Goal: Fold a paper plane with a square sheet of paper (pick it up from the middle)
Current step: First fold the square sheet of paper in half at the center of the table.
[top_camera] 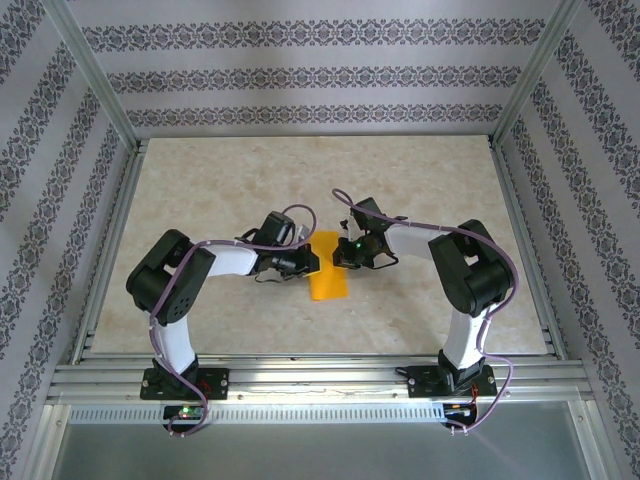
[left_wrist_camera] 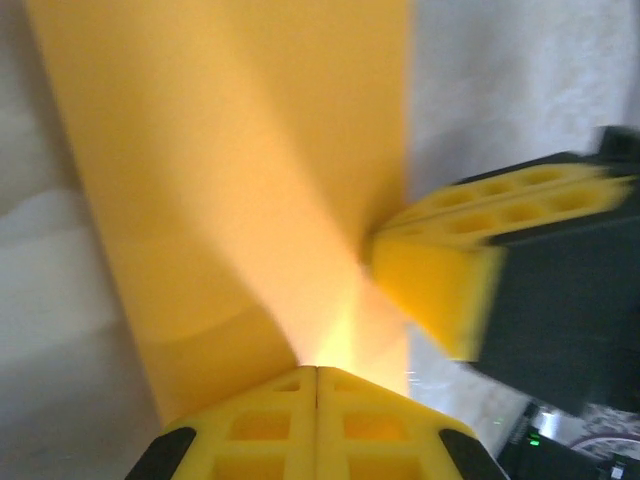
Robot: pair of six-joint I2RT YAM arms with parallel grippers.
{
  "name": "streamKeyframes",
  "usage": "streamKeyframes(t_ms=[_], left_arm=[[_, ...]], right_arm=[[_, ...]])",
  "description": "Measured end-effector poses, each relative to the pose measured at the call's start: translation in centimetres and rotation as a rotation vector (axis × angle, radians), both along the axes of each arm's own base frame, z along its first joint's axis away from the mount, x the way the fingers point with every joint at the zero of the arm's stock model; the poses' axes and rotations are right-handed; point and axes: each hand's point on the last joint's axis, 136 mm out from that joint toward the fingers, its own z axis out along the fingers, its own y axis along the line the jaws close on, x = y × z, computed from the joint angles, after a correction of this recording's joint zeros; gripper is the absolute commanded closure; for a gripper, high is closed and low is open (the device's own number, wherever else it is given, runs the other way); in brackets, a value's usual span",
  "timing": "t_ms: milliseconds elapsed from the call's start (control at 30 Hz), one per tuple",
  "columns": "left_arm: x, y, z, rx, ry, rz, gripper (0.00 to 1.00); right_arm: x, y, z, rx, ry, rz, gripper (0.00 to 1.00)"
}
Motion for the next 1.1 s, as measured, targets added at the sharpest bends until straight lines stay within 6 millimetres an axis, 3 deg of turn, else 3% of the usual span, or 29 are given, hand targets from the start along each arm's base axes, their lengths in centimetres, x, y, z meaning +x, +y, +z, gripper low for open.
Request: streamKeyframes(t_ms=[367,700,800,1000,1100], left_arm=[[-0.6,1.3,-0.3,0.071,-0.018,-0.018,0.94],[-1.1,-0.6,2.7,0.011,-0.036,-0.041,0.94],[-1.4,-0.6,2.3,0.015,-0.024,-0.041,0.94],[-3.1,0.6,-0.6,0.059,0.042,-0.035,0.94],[-3.3,0.6,-0.7,0.049,0.036,-0.036,0.94]], right_arm=[[-0.3,-0.2,0.0,0.007,0.003,-0.021,1.0],[-0.4,-0.4,0.0,0.001,0.009,-0.04,1.0],[-0.4,-0.4,0.0,0.001,0.009,-0.04,1.0],[-0.4,-0.4,0.0,0.001,0.008,-0.04,1.0],[-0.4,-0.4,0.0,0.001,0.009,-0.04,1.0]])
